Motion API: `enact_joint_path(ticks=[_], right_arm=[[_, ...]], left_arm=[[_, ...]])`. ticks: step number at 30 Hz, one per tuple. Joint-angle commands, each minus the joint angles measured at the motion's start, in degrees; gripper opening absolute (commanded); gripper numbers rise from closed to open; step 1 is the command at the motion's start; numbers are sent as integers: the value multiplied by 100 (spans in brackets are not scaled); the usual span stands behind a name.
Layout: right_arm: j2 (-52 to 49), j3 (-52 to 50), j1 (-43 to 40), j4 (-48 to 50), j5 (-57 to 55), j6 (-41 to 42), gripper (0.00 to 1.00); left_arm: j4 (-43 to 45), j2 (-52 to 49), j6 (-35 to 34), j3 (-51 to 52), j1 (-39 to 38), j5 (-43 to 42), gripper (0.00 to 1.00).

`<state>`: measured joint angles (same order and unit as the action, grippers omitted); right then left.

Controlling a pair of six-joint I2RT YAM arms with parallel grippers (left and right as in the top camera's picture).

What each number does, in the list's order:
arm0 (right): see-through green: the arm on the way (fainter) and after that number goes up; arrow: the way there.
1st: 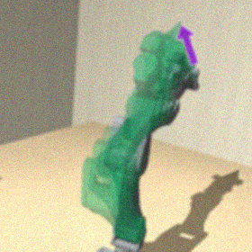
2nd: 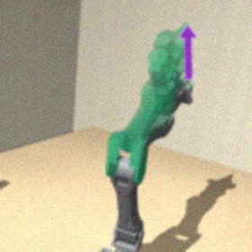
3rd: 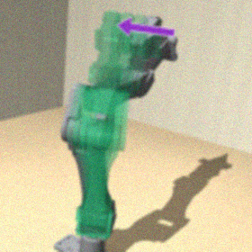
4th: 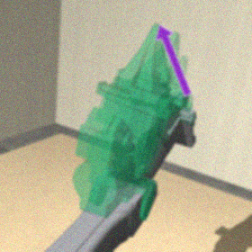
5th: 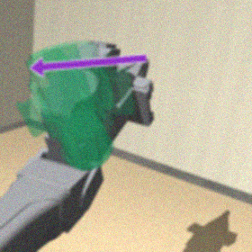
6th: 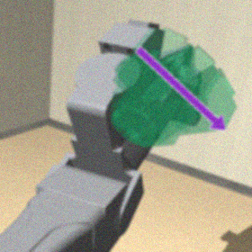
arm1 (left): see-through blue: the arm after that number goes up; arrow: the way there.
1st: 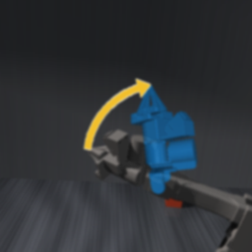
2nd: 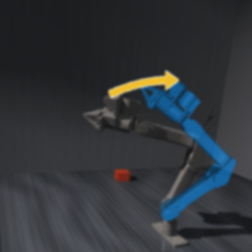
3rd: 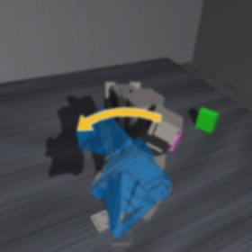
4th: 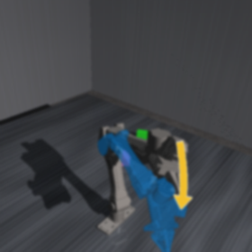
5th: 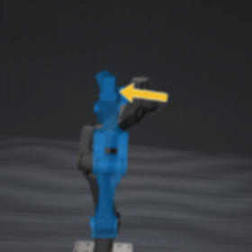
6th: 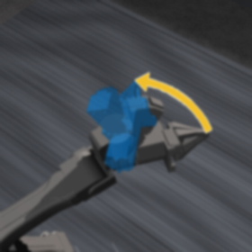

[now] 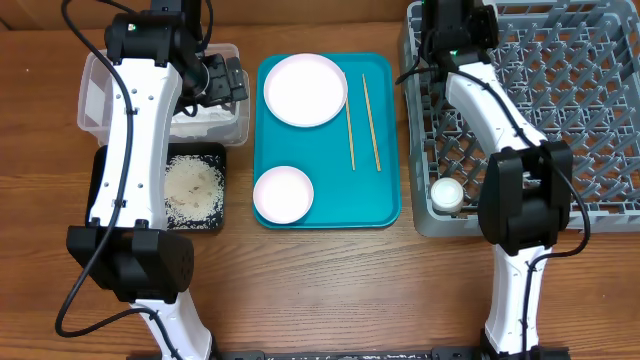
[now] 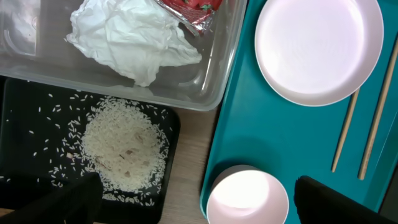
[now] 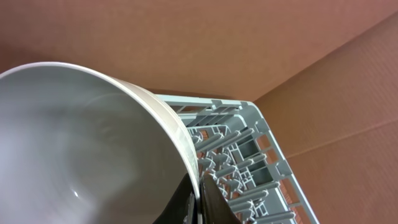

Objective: Sort waste into correct bins and load items into the dishwasher
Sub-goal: 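Carry the green bowl right and set it in the dish rack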

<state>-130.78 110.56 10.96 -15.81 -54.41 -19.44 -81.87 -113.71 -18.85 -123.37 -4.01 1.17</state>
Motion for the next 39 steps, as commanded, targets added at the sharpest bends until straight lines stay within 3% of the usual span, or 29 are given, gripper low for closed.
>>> enact_joint_path(ticks=[1, 22, 31, 38, 39], right_arm=[[-160, 37, 22, 59, -85, -59, 4], [-179, 37, 428, -485, -109, -50, 4], [-177, 39, 651, -706, -109, -52, 33], [-166, 42, 927, -754, -240, -7, 62], [-166, 42, 999, -752, -345, -7, 71]], left_arm=[[0, 24, 85, -133, 24, 76, 100], [0, 24, 85, -133, 24, 74, 100], [0, 24, 85, -133, 24, 74, 100], [0, 24, 85, -133, 24, 76, 100], [0, 24, 85, -133, 24, 74, 100]])
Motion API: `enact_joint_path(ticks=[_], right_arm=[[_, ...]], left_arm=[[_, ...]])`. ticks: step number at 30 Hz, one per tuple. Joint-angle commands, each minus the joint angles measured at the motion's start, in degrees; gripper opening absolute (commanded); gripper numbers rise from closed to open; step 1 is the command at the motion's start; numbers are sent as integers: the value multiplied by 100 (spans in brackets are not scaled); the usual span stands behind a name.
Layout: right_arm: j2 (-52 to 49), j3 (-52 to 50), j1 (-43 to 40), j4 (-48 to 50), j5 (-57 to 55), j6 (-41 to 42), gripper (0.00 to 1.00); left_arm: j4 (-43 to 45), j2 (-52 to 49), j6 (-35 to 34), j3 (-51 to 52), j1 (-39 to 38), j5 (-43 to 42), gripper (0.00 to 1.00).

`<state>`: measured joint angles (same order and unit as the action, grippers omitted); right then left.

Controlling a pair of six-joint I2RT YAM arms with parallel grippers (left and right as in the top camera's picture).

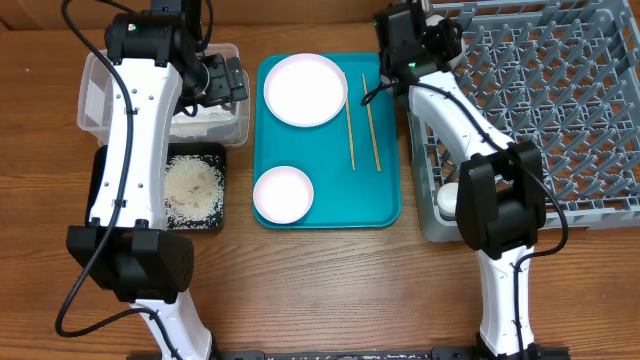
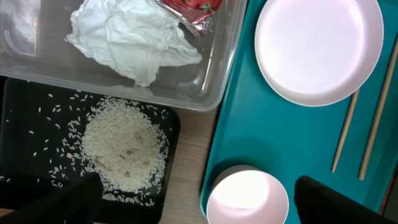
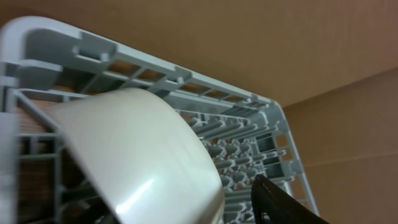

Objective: Sort waste into correct bins and load items into the dishwasher
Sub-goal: 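Carry the green bowl right and set it in the dish rack, then reach the right gripper to the pink bowl and grasp it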

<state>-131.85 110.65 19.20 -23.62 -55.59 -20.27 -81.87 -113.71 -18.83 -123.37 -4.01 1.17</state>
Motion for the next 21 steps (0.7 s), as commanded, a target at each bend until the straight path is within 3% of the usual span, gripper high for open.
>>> enact_joint_path(ticks=[1, 4, 9, 15, 16, 21], right_arm=[[-59, 37, 229, 31, -299, 76, 79], [-28, 42, 372, 31, -376, 111, 88], [398, 42, 496, -251, 295, 1102, 93], [1362, 42, 428, -1303, 3364, 2638, 95], [1506, 42, 424, -1565, 4011, 2640, 100], [1871, 42, 424, -2697, 6347, 2796, 100]], left_arm=[[0, 24, 83, -133, 24, 76, 100], [0, 24, 83, -133, 24, 74, 100], [0, 24, 83, -133, 24, 76, 100], [0, 24, 83, -133, 24, 74, 100], [0, 24, 83, -133, 24, 74, 100], [0, 24, 83, -133, 24, 74, 100]])
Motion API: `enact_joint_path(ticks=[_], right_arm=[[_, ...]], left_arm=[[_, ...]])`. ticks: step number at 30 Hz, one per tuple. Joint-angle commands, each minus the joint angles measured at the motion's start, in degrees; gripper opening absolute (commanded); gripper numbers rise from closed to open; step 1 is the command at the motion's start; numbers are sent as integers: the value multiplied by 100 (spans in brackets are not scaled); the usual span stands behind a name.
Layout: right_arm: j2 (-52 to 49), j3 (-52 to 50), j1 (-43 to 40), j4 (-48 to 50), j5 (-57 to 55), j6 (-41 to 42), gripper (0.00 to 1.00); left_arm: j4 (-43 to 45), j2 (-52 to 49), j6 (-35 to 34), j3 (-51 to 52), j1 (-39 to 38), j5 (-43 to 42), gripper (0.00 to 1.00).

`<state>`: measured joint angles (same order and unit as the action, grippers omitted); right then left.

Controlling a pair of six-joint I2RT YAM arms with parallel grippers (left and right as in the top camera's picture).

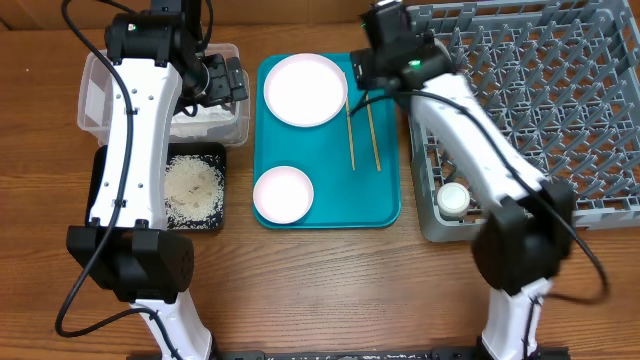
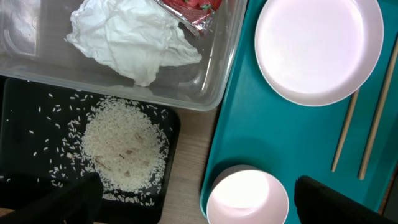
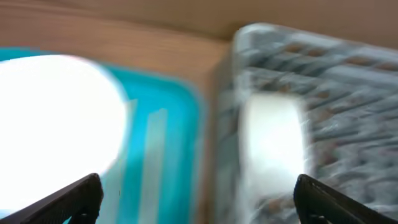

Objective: Sort waste into correct bins and load items into the dishwasher
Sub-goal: 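Reach the right gripper to the pink bowl and grasp it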

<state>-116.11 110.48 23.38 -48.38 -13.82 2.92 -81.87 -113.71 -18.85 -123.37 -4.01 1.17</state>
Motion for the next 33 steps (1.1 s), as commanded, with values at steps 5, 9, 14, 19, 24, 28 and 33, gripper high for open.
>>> enact_joint_path(ticks=[5, 9, 14, 19, 24, 28, 33], right_arm=[[116, -219, 116, -774, 3335, 935, 100], [57, -927, 319, -476, 3298, 1792, 80], [57, -1832, 636, 160, 3303, 2898, 70], [33, -2304, 1029, 581, 3202, 3069, 61], [-76, -2540, 1368, 671, 2627, 3486, 46], [-214, -2540, 1401, 647, 2632, 3539, 35], [-280, -2535, 1379, 656, 2514, 3569, 4]], left_arm=[[0, 24, 85, -133, 24, 74, 100], [0, 24, 85, -133, 24, 74, 100], [0, 24, 85, -133, 24, 76, 100], [0, 24, 85, -133, 24, 76, 100], [0, 24, 85, -133, 24, 76, 100], [0, 24, 85, -133, 24, 76, 100], [0, 24, 85, -133, 24, 76, 100]])
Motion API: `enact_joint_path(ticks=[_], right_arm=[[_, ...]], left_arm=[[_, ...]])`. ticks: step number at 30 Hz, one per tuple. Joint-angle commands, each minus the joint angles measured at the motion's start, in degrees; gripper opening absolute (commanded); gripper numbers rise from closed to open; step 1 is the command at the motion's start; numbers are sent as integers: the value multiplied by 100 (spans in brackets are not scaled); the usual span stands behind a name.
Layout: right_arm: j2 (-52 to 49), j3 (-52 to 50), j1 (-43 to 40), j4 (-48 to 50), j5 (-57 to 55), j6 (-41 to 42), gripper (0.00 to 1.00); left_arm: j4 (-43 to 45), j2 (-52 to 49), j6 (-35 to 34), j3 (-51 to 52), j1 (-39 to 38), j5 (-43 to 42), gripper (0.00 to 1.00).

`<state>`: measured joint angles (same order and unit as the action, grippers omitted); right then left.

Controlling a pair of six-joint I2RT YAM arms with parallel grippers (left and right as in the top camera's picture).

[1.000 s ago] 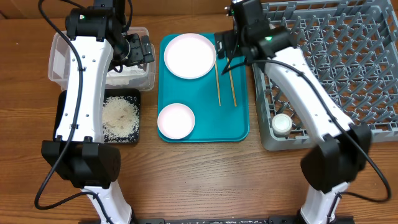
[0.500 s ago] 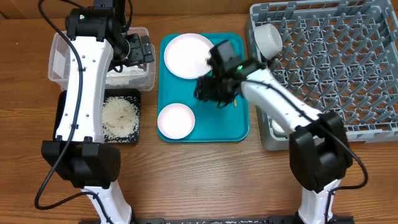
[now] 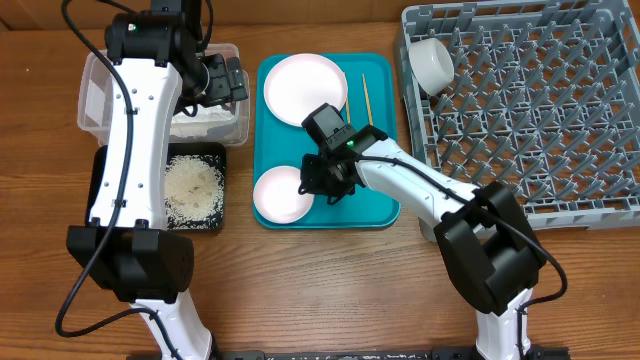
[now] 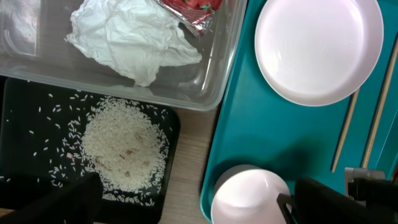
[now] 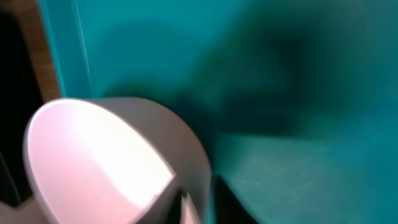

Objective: Sort waste into correct bins and load items into the dishwasher
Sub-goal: 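Reach the right gripper to the pink bowl and grasp it, then carry the pink bowl into the dish rack and release it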

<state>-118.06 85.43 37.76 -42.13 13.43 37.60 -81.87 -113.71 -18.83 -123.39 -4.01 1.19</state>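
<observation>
A small white bowl (image 3: 280,195) sits at the near left of the teal tray (image 3: 375,205). My right gripper (image 3: 318,183) is at its right rim. In the right wrist view one finger is inside the bowl (image 5: 99,155) and one outside, and the right gripper (image 5: 196,196) is shut on the wall. A white plate (image 3: 305,90) and chopsticks (image 3: 365,100) lie further back on the tray. A deeper white bowl (image 3: 432,62) rests in the far left corner of the grey rack (image 3: 520,110). My left gripper (image 3: 228,85) hangs open beside the clear bin (image 3: 95,95).
The clear bin holds a crumpled napkin (image 4: 134,37) and a red wrapper (image 4: 189,9). A black tray with rice (image 3: 195,185) lies in front of the bin. The right arm stretches across the tray's near right corner and over the rack's near left corner.
My right gripper was open at the tray's far right edge beside the rack. It is now low at the small bowl's right rim and shut on it. The left arm has not moved.
My right gripper first held the deeper white bowl over the rack's far left corner. Then the bowl rested in the rack with the fingers off it. Then the gripper was open by the tray's far edge, and now it grips the small bowl.
</observation>
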Motion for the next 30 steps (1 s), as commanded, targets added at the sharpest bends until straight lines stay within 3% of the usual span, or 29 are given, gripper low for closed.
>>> enact_joint_path(ticks=[1, 9, 13, 16, 19, 23, 26, 30], right_arm=[[-79, -11, -85, 28, -254, 101, 4], [660, 686, -660, -1058, -1193, -79, 4], [1563, 1351, -1117, -1840, -2437, -393, 4], [2127, 1661, -1298, -1882, -3309, -1108, 4], [2500, 1703, -1314, -2011, -5053, -1261, 4], [2413, 1655, -1349, -2959, -7318, -1353, 4], [2245, 1499, -1445, -3567, -7770, -1384, 4], [2022, 1110, -1547, -3248, -8343, -1357, 4]], left_arm=[[0, 24, 83, -131, 24, 74, 100], [0, 24, 83, -131, 24, 74, 100], [0, 24, 83, -131, 24, 72, 100], [0, 24, 83, -131, 24, 72, 100], [0, 24, 83, -131, 24, 72, 100], [0, 24, 83, -131, 24, 74, 100], [0, 24, 83, -131, 24, 72, 100], [0, 24, 83, -131, 24, 74, 100]])
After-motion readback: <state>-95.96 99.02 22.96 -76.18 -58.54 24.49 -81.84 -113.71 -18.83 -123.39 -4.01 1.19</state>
